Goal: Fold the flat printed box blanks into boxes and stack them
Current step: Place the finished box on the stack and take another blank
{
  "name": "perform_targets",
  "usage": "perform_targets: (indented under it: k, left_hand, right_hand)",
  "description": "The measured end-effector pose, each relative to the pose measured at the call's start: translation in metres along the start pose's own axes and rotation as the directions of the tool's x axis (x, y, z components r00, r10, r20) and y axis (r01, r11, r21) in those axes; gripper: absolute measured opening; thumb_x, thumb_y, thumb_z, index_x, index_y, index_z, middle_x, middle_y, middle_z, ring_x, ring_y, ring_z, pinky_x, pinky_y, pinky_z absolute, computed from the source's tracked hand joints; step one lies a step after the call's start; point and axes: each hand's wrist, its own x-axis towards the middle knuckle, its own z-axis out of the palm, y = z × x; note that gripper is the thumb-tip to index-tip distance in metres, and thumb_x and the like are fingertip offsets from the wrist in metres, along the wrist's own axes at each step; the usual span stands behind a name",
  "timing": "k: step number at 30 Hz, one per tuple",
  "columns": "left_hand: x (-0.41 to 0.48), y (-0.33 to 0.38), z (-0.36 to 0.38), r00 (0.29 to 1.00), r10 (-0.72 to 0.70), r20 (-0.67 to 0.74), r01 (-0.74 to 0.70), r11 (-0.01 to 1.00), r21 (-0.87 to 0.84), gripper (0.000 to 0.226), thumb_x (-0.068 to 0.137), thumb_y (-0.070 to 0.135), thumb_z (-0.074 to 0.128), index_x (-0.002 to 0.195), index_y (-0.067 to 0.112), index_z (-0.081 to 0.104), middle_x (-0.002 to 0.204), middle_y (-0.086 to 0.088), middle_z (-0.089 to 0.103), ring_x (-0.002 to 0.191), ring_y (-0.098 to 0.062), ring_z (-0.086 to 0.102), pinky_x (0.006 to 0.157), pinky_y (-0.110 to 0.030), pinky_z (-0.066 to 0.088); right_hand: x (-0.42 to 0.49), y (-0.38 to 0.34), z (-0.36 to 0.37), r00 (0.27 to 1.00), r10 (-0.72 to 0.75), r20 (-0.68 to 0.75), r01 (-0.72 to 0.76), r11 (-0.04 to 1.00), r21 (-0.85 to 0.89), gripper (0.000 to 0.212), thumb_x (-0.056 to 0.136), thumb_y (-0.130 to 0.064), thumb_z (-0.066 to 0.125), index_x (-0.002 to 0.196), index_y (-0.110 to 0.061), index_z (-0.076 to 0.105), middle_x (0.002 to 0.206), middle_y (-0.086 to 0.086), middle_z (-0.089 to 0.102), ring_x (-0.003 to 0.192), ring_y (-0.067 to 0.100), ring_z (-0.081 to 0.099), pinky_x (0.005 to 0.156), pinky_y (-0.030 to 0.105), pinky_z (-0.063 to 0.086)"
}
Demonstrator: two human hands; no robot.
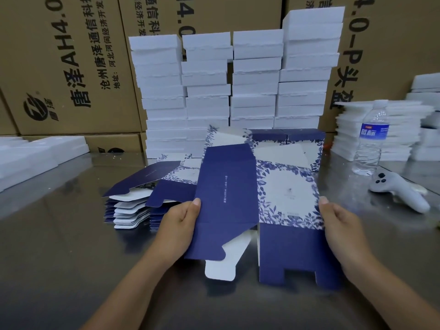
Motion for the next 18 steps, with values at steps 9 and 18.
perform_targets:
  k: [9, 18]
  left_hand:
    - [-0.0013, 0.0024, 0.0049, 0.989, -0.146, 0.035, 0.148, 0.912, -0.382, 0.041, 0.096, 0.043, 0.045, 0.083, 0.019, 0.075, 0.085, -0.005, 0.075, 0.079, -0.021, 0.071, 0.078, -0.040, 0.053]
    - [0.0005, -0.0040, -0.0030, 0.978, -0.208, 0.004, 0.201, 0.941, -0.272, 0.039, 0.098, 0.042, 0.043, 0.085, 0.020, 0.072, 0.090, -0.003, 0.075, 0.091, -0.030, 0.070, 0.089, -0.059, 0.050]
  right_hand:
    - [0.0033, -0.0051, -0.0063, 1.000, -0.023, -0.019, 0.023, 1.000, 0.002, 0.030, 0.099, -0.020, 0.045, 0.079, -0.009, 0.064, 0.057, -0.015, 0.063, 0.046, -0.008, 0.051, 0.046, 0.006, 0.039]
    - [0.0022, -0.0015, -0.0032, 0.994, 0.058, 0.094, -0.063, 0.997, 0.053, 0.033, 0.096, -0.024, 0.051, 0.071, -0.009, 0.067, 0.072, -0.001, 0.070, 0.061, 0.006, 0.059, 0.061, 0.022, 0.045]
